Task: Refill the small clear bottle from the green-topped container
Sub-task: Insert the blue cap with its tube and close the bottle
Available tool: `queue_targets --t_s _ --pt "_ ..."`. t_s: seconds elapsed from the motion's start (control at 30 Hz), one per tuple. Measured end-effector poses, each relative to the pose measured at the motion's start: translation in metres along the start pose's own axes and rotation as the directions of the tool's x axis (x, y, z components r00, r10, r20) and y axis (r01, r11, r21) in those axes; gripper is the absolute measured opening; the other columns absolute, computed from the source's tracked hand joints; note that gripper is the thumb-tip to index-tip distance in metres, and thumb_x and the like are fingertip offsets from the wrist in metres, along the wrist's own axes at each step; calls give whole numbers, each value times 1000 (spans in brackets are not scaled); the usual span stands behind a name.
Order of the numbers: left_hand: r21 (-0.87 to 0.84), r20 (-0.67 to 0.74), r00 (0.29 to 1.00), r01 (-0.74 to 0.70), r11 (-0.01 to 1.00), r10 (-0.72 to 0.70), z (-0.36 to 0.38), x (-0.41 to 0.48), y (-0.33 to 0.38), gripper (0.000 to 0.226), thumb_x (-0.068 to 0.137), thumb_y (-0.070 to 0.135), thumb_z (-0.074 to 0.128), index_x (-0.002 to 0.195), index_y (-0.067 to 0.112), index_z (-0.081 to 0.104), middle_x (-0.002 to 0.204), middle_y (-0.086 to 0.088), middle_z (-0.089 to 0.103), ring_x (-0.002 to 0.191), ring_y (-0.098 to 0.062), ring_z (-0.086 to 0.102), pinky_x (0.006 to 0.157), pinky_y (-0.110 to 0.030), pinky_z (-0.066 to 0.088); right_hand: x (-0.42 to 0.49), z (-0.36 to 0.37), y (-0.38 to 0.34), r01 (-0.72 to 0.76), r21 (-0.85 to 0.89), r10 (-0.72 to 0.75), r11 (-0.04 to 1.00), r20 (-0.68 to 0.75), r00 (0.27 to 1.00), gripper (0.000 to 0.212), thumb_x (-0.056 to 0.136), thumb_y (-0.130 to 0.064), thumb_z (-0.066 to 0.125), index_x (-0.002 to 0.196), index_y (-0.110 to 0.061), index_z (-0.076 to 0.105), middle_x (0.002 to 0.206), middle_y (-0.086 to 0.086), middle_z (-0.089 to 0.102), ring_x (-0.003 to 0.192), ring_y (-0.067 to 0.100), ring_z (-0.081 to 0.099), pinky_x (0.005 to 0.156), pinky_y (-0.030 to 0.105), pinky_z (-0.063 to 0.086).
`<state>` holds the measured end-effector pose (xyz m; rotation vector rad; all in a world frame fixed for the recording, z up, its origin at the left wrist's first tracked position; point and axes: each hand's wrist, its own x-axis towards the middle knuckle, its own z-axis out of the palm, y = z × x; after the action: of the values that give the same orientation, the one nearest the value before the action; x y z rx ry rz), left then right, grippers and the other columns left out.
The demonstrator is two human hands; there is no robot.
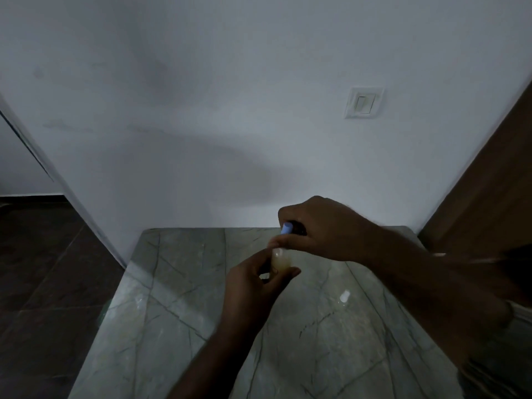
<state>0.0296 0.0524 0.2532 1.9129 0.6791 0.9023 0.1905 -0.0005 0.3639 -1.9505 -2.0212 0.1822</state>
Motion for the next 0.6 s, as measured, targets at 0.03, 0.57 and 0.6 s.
queue_targets --t_s 0.03,0.57,0.6 --pt "-2 0 1000 -5 1000 5 0 2 1 42 71 57 70 109 39 66 86 29 69 88 7 68 66 -3 50 -1 1 1 -30 8 31 1000 -21 999 36 87 -64 53 93 -29 60 76 -14 64 64 1 58 60 19 43" --pt "-4 45 999 -6 1000 6 -6 -1 3 32 78 44 73 106 29 70 86 17 73 78 1 70 70 -14 57 -10 7 -3 30 300 -44 954 39 998 47 84 -48 68 124 -35 48 118 -15 57 104 3 59 74 19 55" --pt "-6 48 999 -2 1000 2 -8 -2 4 31 78 45 72 105 30 70 85 18 73 78 1 69 69 -12 55 -12 4 -2 71 303 -90 950 50 995 42 87 -38 68 125 -33 50 121 -16 56 108 2 57 73 17 54"
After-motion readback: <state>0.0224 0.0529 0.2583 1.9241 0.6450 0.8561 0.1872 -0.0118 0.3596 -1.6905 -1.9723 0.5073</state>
